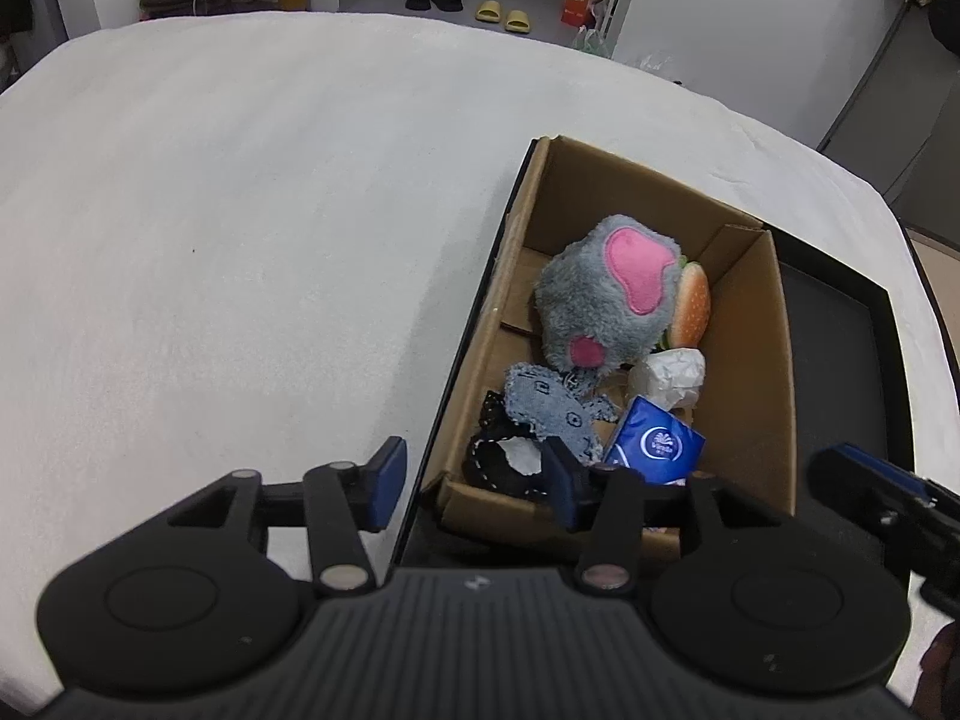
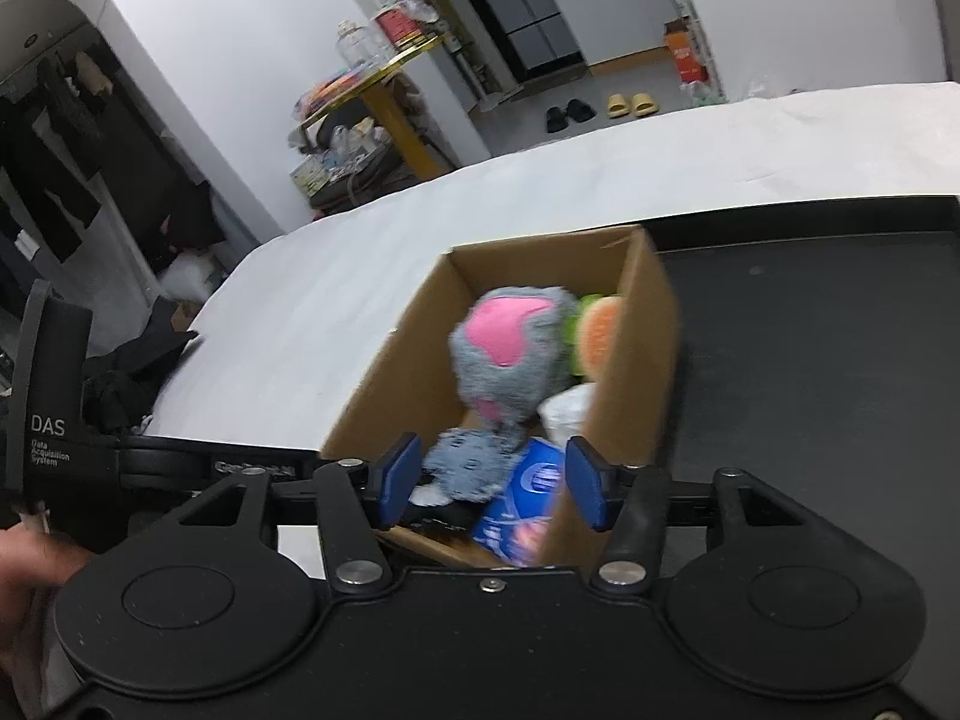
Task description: Organize soft objects
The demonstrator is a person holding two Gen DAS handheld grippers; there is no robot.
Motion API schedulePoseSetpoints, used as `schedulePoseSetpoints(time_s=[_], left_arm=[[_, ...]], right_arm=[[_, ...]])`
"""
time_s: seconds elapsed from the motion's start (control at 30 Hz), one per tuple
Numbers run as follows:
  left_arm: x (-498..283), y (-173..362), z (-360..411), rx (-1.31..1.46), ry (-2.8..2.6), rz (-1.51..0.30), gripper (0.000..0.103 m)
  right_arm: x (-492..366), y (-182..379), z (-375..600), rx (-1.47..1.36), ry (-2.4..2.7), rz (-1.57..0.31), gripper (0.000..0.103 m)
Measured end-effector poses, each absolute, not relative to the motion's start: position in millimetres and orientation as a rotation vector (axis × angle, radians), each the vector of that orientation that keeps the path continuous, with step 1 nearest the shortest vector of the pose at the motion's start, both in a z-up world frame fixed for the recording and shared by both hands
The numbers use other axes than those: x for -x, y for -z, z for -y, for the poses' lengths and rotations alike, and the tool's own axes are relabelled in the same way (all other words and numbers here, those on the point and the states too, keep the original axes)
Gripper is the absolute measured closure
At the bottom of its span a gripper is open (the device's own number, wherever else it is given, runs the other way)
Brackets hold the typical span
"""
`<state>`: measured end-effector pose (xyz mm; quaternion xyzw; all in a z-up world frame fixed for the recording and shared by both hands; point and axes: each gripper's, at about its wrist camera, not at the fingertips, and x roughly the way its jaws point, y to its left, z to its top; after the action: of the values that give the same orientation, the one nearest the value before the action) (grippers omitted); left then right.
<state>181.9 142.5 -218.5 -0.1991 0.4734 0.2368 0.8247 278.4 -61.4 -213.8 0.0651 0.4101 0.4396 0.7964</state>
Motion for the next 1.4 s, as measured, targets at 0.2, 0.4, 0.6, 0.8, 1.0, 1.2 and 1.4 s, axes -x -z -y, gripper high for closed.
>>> schedulePoseSetpoints(time_s=[0.2,0.4,0.6,0.8,1.0,1.2,1.4], left_arm=[[-184.1,203.7,-126.1,0.373,-0.515,-0.995,0.034],[-185.4,189.7,-108.1,0.357,-0.477,-0.98,0.022],[-180.6,169.3,-94.2,0.354,-0.426,-0.959,0.017],[-167.2,147.4,-88.8,0.34,-0.406,-0.941,0.009],[-146.4,126.3,-84.7,0.337,-0.379,-0.943,0.007],[-128.6,107.7,-77.7,0.316,-0.351,-0.928,0.001],[-109.9,92.7,-70.5,0.318,-0.312,-0.911,0.001]], right_arm=[[-290.2,211.3,103.0,-0.187,-0.876,-0.855,0.039],[-297.4,203.4,131.3,-0.21,-0.818,-0.804,0.018],[-295.8,193.3,151.5,-0.179,-0.781,-0.805,0.008],[-287.2,173.8,168.8,-0.113,-0.736,-0.792,0.0],[-276.1,152.0,182.5,-0.128,-0.709,-0.784,0.0],[-258.4,130.7,189.7,-0.109,-0.713,-0.772,0.0],[-246.6,124.0,195.3,-0.122,-0.695,-0.777,0.0]])
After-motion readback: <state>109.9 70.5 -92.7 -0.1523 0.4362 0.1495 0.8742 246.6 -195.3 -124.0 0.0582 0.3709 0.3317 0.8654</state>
